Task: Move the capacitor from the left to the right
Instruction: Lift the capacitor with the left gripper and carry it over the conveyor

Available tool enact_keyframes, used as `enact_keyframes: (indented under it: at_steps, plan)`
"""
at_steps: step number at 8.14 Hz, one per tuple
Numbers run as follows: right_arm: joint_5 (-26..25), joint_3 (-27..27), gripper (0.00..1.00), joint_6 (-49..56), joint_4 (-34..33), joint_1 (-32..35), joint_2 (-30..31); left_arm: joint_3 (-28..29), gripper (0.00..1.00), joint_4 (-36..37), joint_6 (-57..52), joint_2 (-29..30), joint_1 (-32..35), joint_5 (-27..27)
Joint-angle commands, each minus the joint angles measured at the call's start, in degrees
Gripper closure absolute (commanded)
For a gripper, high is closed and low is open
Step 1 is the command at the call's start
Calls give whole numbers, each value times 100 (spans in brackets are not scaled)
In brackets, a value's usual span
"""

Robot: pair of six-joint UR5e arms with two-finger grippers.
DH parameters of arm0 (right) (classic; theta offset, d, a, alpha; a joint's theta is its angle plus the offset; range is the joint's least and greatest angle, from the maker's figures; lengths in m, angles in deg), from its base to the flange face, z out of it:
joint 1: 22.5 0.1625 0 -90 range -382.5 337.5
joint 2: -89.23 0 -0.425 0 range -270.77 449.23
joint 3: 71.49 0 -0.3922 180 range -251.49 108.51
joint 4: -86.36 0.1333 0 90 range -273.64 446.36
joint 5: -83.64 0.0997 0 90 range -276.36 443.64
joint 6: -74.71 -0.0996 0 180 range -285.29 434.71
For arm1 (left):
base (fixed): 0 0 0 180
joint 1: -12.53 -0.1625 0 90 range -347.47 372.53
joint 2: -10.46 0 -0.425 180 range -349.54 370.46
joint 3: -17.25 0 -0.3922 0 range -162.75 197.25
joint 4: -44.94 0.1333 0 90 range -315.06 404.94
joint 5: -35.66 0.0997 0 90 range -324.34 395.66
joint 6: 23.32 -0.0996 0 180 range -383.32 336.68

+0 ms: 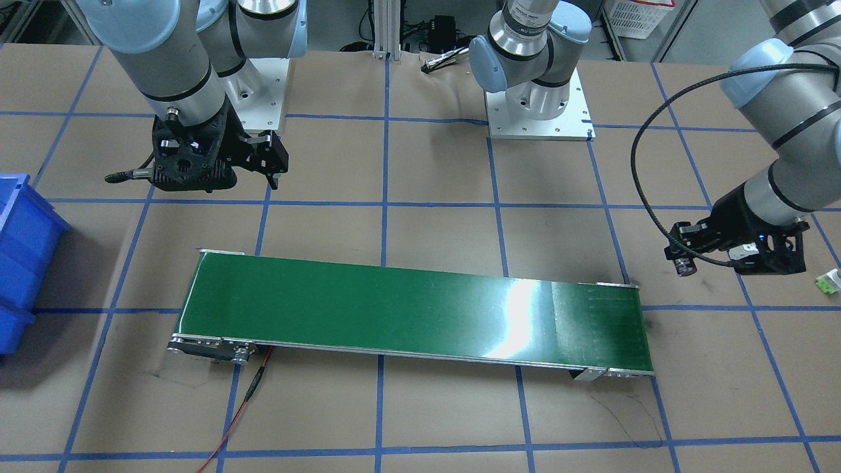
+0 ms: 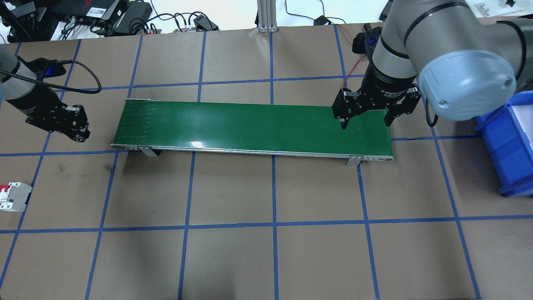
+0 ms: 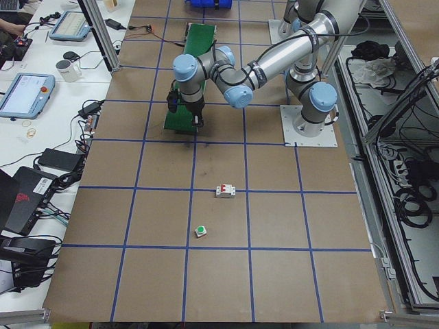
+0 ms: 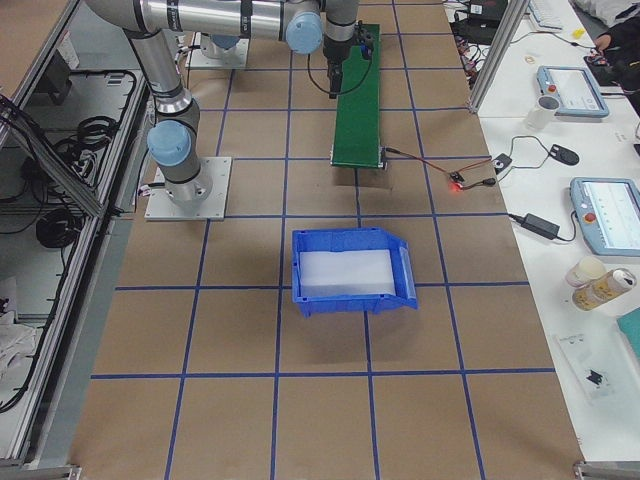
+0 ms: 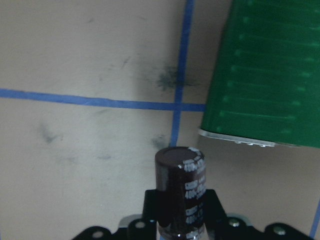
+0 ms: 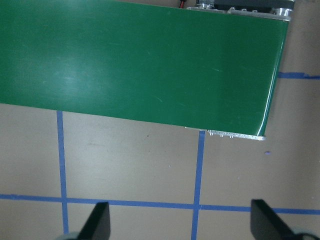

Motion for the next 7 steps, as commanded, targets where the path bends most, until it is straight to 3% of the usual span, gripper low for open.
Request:
enact_keyframes:
  at_steps: [1, 3, 7]
  plan:
    - [-17, -3, 0, 5, -730, -44, -392, 8, 100, 21, -516, 105, 315, -148]
    - [-226, -3, 0, 14, -936, -149, -675, 16, 100, 118, -421, 236, 945, 27]
    - [-281, -38, 0, 259, -1190, -422, -1132, 717, 100, 127, 62, 834, 1018, -42]
